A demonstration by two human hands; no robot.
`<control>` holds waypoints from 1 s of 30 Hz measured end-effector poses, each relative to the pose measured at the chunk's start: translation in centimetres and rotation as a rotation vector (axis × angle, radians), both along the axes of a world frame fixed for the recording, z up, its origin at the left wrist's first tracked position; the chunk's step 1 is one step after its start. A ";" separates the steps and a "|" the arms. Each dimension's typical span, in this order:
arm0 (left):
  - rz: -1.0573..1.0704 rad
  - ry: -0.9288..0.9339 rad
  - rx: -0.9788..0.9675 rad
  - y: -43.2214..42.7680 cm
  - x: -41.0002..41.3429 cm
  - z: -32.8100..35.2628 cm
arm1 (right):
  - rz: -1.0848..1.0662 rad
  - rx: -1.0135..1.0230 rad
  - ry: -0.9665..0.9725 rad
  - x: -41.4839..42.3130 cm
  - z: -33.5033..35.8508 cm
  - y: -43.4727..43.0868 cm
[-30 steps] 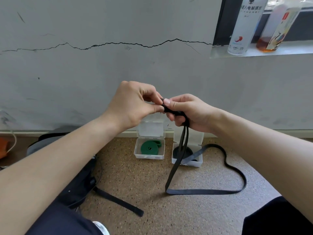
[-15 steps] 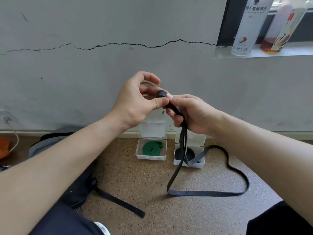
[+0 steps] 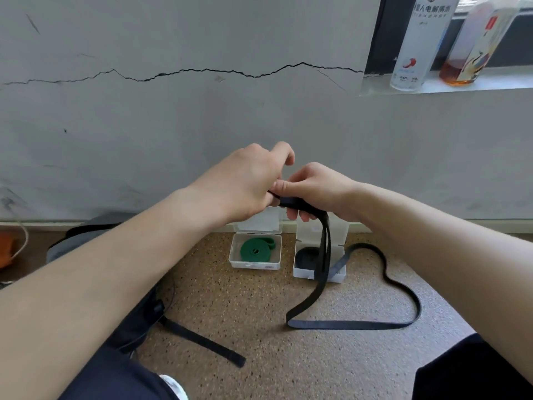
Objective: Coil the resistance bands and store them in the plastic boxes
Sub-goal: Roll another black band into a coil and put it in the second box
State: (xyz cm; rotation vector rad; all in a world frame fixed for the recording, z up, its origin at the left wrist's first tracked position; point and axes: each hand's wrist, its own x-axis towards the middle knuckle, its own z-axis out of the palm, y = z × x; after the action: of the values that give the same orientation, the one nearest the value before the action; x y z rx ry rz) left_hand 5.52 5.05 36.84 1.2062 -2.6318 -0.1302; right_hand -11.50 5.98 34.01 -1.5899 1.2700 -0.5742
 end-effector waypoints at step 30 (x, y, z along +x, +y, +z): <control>-0.029 0.479 0.129 0.4 1.6 0.6 | 0.139 0.183 -0.222 -2.9 0.4 0.0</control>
State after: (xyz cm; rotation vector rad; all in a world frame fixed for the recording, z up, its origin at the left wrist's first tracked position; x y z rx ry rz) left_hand 7.09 5.46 37.49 1.0186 -2.2465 -0.5311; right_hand -14.36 5.95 34.44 -1.4075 1.0087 -0.5166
